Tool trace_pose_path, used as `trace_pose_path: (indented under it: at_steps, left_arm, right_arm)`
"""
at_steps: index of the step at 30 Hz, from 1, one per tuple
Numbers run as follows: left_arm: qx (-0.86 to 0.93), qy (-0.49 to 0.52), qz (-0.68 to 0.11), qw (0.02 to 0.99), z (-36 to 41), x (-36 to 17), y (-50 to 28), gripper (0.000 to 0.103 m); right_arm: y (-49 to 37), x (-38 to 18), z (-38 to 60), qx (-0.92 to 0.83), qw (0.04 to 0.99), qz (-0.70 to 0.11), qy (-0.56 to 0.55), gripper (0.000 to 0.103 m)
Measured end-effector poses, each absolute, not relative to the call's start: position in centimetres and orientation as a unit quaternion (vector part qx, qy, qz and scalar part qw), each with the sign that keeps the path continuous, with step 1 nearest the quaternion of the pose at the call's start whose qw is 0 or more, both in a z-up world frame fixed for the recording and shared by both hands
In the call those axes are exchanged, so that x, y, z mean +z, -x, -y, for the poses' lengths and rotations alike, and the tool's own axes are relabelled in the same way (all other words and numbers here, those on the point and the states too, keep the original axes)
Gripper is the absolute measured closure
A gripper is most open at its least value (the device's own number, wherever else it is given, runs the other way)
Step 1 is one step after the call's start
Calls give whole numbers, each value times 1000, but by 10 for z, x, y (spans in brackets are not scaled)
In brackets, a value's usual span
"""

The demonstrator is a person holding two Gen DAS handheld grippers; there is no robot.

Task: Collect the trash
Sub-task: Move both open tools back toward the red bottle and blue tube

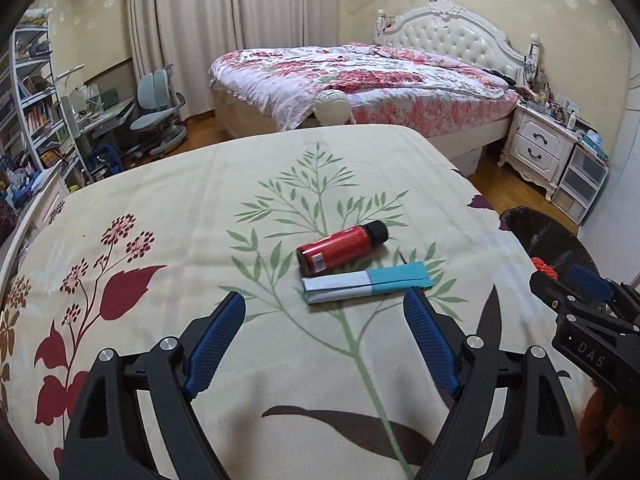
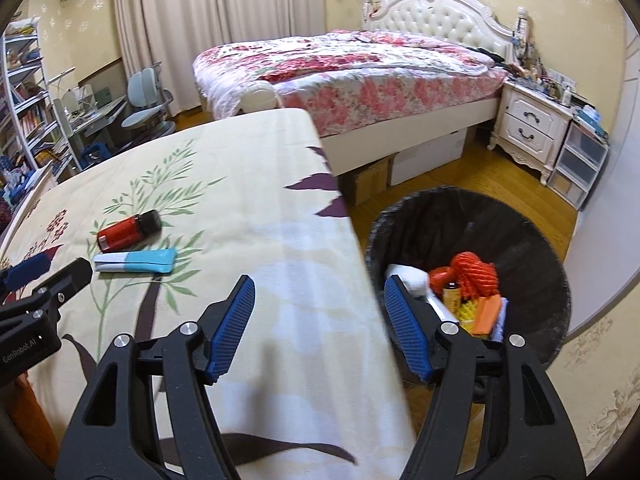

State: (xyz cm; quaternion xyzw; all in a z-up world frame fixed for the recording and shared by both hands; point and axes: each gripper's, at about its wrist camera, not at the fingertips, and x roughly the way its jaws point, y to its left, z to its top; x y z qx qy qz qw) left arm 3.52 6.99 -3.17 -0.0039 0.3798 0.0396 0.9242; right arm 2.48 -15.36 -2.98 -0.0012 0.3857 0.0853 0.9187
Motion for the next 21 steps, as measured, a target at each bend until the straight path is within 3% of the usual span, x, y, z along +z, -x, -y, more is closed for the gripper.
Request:
trace_pose_path:
  at_steps: [21]
  left_arm:
    - [86,23,-401,912,-131,-47,-20,22]
  right_arm:
    - [-78,-44,70,132,892,-428,58,36]
